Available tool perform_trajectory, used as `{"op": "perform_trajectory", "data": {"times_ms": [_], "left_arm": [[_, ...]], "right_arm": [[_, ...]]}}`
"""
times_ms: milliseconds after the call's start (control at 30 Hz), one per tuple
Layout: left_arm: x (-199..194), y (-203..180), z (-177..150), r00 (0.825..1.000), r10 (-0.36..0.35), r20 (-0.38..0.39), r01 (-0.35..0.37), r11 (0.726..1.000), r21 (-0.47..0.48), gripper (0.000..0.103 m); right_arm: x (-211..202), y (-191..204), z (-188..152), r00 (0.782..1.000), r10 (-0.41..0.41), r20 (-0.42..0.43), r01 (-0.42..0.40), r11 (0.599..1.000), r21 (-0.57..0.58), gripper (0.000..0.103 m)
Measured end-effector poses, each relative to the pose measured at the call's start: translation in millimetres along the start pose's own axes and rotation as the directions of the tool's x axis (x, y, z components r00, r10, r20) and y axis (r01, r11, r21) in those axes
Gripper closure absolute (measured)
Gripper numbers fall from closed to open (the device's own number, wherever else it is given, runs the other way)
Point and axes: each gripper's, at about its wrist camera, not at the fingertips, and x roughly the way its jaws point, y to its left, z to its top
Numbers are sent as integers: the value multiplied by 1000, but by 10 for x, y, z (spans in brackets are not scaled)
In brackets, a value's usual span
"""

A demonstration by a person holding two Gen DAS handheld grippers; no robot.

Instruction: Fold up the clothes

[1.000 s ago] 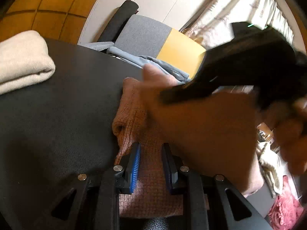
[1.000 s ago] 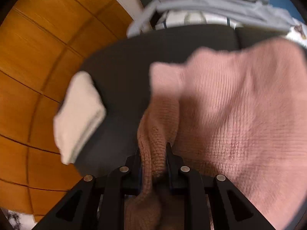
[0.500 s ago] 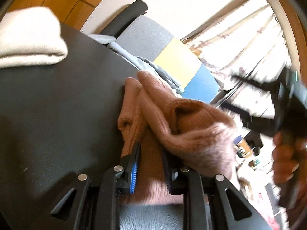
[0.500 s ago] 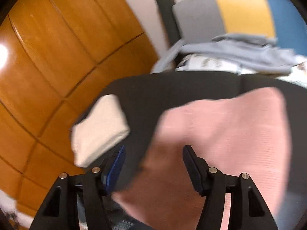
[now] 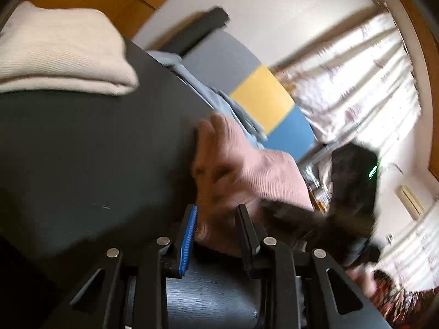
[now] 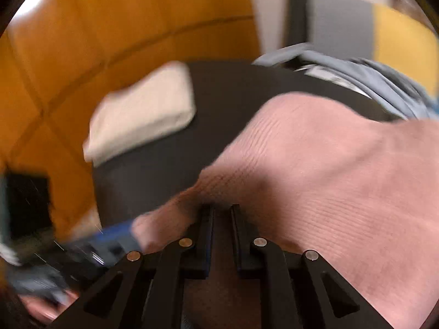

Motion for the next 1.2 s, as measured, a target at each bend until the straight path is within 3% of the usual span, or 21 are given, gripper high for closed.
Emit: {"op": "perform_trajectory", "data": {"times_ms": [100,200,233,300,367,500,600,667,800,900,967,1100,1133,1200], "left_arm": [[-68,-118,36,998,52,30,-53,997,60,75],[-100,-491,157,994,52,99,-68,982,174,75],[-109,-622,192,992,36,120,-61,975,214,75],[-55,-935,238,992,-2,129,-39,950,310,75],[96,-1156,303,994,-13,108,-30,923,384,74],[635,-1522,350,996,80,26,-81,834,546,74],[996,-1373,299,966,256,-33,-186,781,596,74],[1038,-1198,229,949,309,-65,-213,780,589,75],[955,-963,65,963,262,-54,-180,785,593,75],[944,-1052,65,959,279,-45,-195,768,610,75],[828,-1154,67,959,284,-23,-209,756,620,75],[498,-1411,-55,996,88,-20,-54,762,646,76],[537,-1460,-79,996,82,-34,-40,754,655,76],[696,-1424,-156,984,168,-57,-84,727,681,76]], "right_arm": [[-28,19,-37,1000,19,20,-19,1000,-22,88],[-419,-247,-48,991,91,97,-102,988,115,86],[-578,-336,-61,985,103,136,-124,980,154,78],[-894,-526,-147,981,57,186,-97,973,211,64],[-1146,-730,-264,980,-9,200,-43,967,252,62],[-1245,-927,-395,983,-93,156,54,970,236,63],[-1215,-941,-483,982,-132,136,104,975,197,65],[-1181,-890,-559,980,-165,112,148,978,150,65],[-980,-741,-786,968,-237,87,238,971,1,65],[-1058,-691,-803,961,-245,124,250,968,-23,65],[-1329,-730,-785,964,-171,202,167,985,41,65],[-1614,-753,-895,965,-133,226,114,989,93,65],[-1575,-755,-925,970,-124,207,107,990,94,66],[-1429,-771,-995,981,-132,142,120,989,89,66]]}}
